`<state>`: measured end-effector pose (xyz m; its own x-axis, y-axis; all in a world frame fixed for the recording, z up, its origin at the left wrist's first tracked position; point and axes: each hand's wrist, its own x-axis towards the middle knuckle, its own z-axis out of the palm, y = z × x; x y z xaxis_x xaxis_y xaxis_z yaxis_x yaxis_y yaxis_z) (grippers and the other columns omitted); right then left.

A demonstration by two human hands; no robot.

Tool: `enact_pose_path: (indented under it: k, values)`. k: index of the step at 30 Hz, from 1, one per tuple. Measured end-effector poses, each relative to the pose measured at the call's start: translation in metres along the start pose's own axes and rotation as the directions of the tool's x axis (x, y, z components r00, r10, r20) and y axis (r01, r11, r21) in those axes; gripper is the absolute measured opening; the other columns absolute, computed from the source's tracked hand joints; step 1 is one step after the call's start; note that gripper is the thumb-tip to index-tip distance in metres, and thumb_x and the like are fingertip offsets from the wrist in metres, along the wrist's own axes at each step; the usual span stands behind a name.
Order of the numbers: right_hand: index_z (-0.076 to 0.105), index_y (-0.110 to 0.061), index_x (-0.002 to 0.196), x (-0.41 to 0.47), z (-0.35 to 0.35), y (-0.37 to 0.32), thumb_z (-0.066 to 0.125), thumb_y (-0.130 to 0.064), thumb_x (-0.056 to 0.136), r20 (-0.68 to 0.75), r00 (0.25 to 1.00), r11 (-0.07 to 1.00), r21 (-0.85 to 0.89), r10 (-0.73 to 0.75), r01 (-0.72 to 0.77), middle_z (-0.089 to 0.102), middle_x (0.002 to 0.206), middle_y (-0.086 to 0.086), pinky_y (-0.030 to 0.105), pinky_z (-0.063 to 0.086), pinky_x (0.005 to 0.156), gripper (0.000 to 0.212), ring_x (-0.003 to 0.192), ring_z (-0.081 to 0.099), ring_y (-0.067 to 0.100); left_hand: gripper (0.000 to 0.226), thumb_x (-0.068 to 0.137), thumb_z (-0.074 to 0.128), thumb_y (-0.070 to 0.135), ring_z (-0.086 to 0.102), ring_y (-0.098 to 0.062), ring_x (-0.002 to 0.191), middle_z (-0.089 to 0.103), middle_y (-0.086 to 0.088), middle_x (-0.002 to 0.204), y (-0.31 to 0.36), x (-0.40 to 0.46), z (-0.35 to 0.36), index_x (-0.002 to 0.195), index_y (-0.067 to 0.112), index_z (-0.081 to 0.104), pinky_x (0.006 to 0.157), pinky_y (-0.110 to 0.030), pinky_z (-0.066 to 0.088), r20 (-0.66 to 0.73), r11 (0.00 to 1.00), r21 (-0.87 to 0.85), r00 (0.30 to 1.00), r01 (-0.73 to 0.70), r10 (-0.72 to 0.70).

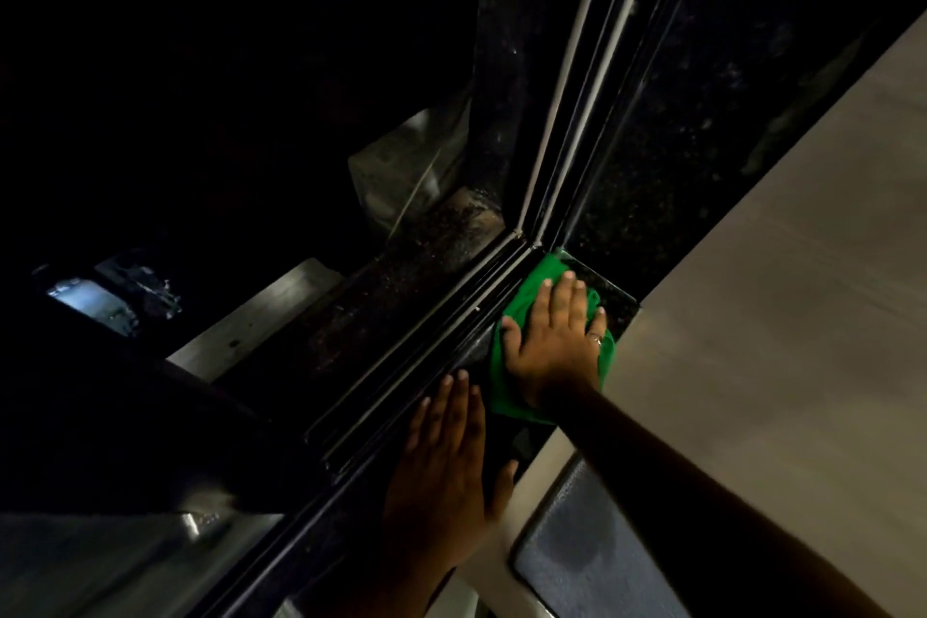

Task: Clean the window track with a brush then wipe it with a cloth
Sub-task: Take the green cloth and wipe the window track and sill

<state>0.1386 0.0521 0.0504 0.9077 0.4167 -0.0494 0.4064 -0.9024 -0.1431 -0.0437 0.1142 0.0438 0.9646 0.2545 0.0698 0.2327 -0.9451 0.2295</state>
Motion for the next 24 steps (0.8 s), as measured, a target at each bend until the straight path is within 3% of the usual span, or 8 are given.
enact_pose_path:
  k: [2, 4, 9, 11, 15, 19, 21, 24]
  values:
    - [0.015, -0.014, 0.15, 0.0, -0.004, 0.032, 0.016, -0.06, 0.091, 0.049, 0.967, 0.966, -0.051, -0.252, 0.254, 0.007, 0.161, 0.012, 0.052, 0.003, 0.117, 0.075, 0.149, 0.006, 0.03, 0.074, 0.092, 0.039, 0.053, 0.028, -0.032, 0.145, 0.032, -0.018, 0.155, -0.003, -0.004, -0.001, 0.144, 0.0, 0.04, 0.113, -0.047, 0.026, 0.005, 1.0, -0.001, 1.0, -0.014, 0.014]
    - [0.011, -0.019, 0.152, 0.013, -0.013, 0.056, 0.018, -0.059, 0.092, 0.089, 0.952, 0.953, -0.054, -0.293, 0.299, 0.003, 0.162, 0.008, 0.047, 0.003, 0.118, 0.072, 0.149, 0.004, 0.026, 0.074, 0.093, 0.037, 0.054, 0.027, -0.031, 0.145, 0.031, -0.016, 0.156, -0.006, -0.008, -0.001, 0.145, 0.001, 0.038, 0.113, -0.046, 0.025, 0.013, 1.0, -0.002, 1.0, -0.017, 0.017]
    - [0.011, -0.009, 0.151, 0.029, -0.002, 0.003, 0.017, -0.048, 0.093, 0.014, 0.973, 0.973, 0.036, 0.229, -0.229, 0.002, 0.162, 0.012, 0.056, 0.003, 0.117, 0.07, 0.149, 0.002, 0.03, 0.075, 0.094, 0.036, 0.055, 0.024, -0.031, 0.147, 0.028, -0.017, 0.157, -0.007, -0.008, 0.0, 0.146, 0.0, 0.036, 0.113, -0.046, 0.025, 0.008, 1.0, -0.012, 1.0, -0.027, 0.027]
    - [0.014, -0.001, 0.149, 0.017, 0.004, -0.024, 0.019, -0.046, 0.093, -0.023, 0.959, 0.956, 0.094, 0.283, -0.279, 0.006, 0.16, 0.02, 0.06, 0.006, 0.116, 0.072, 0.148, 0.005, 0.036, 0.076, 0.094, 0.034, 0.056, 0.022, -0.031, 0.147, 0.026, -0.018, 0.158, -0.008, -0.009, 0.0, 0.146, 0.001, 0.034, 0.114, -0.046, 0.025, 0.015, 1.0, -0.009, 0.999, -0.03, 0.03]
    - [0.011, -0.006, 0.15, -0.014, 0.01, -0.005, 0.023, -0.052, 0.094, -0.131, 0.991, 1.0, 0.026, -0.009, 0.013, 0.008, 0.16, 0.017, 0.058, 0.006, 0.114, 0.073, 0.148, 0.008, 0.035, 0.075, 0.094, 0.036, 0.055, 0.023, -0.03, 0.147, 0.028, -0.018, 0.157, -0.009, -0.01, -0.001, 0.146, 0.0, 0.036, 0.114, -0.047, 0.027, 0.017, 0.999, -0.014, 0.999, -0.034, 0.034]
    - [0.007, -0.026, 0.15, -0.003, -0.001, 0.044, 0.012, -0.057, 0.092, 0.063, 0.935, 0.934, -0.055, -0.35, 0.353, 0.003, 0.162, 0.0, 0.053, 0.01, 0.118, 0.066, 0.149, 0.002, 0.025, 0.076, 0.094, 0.036, 0.055, 0.021, -0.03, 0.148, 0.025, -0.016, 0.158, -0.013, -0.011, -0.001, 0.147, 0.001, 0.034, 0.115, -0.046, 0.025, 0.036, 0.998, -0.009, 0.998, -0.054, 0.055]
    - [0.009, -0.028, 0.15, 0.018, -0.012, 0.061, 0.011, -0.056, 0.092, 0.107, 0.924, 0.924, -0.07, -0.367, 0.376, 0.001, 0.162, -0.003, 0.049, 0.007, 0.118, 0.065, 0.149, 0.002, 0.023, 0.077, 0.094, 0.033, 0.057, 0.018, -0.029, 0.149, 0.022, -0.015, 0.16, -0.016, -0.012, -0.001, 0.148, 0.002, 0.032, 0.115, -0.045, 0.022, 0.053, 0.998, 0.001, 0.996, -0.065, 0.065]
    - [0.016, -0.02, 0.15, 0.039, -0.024, 0.056, 0.018, -0.053, 0.092, 0.076, 0.978, 0.968, -0.145, -0.195, 0.204, 0.006, 0.162, 0.003, 0.051, 0.016, 0.115, 0.067, 0.149, 0.009, 0.024, 0.077, 0.094, 0.029, 0.059, 0.017, -0.028, 0.149, 0.021, -0.013, 0.16, -0.018, -0.013, 0.0, 0.149, 0.003, 0.031, 0.115, -0.045, 0.022, 0.068, 0.997, -0.004, 0.995, -0.073, 0.073]
